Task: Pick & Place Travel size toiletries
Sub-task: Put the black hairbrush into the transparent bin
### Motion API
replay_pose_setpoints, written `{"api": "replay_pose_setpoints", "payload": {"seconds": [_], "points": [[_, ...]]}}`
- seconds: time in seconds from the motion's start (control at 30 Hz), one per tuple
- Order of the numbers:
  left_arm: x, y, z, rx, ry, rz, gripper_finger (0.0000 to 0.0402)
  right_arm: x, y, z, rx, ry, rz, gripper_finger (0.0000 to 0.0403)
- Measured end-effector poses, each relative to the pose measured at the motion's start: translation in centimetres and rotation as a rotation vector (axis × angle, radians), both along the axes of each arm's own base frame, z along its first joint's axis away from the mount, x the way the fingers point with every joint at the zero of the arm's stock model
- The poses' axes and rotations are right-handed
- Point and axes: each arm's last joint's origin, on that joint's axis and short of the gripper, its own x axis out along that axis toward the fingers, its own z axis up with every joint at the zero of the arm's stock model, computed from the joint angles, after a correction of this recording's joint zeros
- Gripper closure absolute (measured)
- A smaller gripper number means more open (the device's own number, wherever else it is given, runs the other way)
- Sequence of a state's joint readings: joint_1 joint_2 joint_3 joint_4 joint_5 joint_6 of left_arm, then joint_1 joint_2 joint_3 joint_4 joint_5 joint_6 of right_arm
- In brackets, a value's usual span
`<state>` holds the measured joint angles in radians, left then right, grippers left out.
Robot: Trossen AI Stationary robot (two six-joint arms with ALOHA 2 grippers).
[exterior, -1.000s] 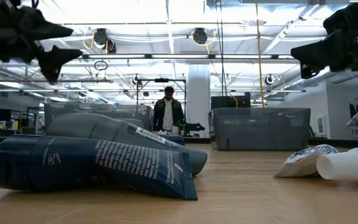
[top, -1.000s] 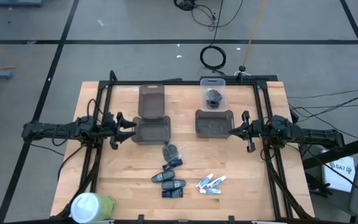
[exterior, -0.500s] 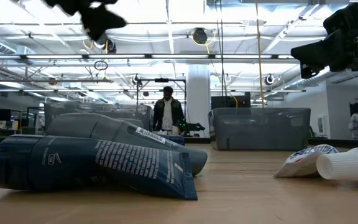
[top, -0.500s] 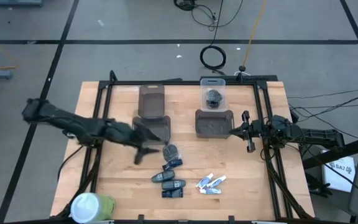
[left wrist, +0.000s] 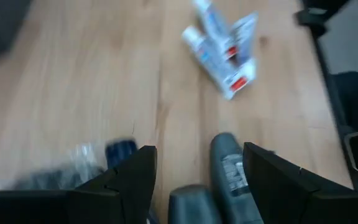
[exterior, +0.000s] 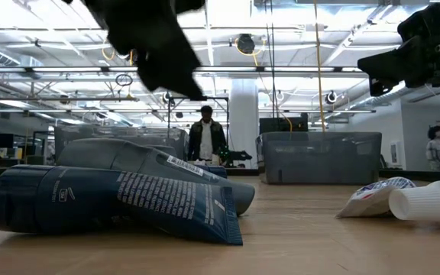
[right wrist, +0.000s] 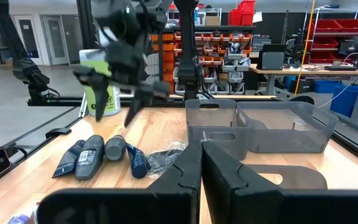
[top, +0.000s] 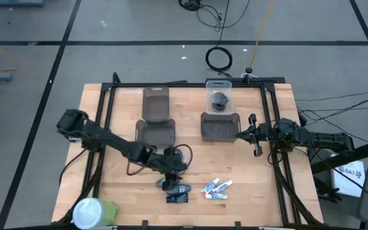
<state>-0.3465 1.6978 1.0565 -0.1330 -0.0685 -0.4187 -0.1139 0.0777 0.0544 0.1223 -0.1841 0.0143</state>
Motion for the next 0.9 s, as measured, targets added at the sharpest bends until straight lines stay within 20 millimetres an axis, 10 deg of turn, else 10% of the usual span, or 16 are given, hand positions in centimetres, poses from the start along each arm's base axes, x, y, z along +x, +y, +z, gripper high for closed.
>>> {"api": "replay_pose_setpoints", "payload": {"seconds": [0.9], "points": [[-0.5, 4.8, -3.6, 0.055, 0.329, 0.334, 0.0167, 0.0, 0.0, 0.0, 0.000, 0.000, 0.000, 0.0399]]}}
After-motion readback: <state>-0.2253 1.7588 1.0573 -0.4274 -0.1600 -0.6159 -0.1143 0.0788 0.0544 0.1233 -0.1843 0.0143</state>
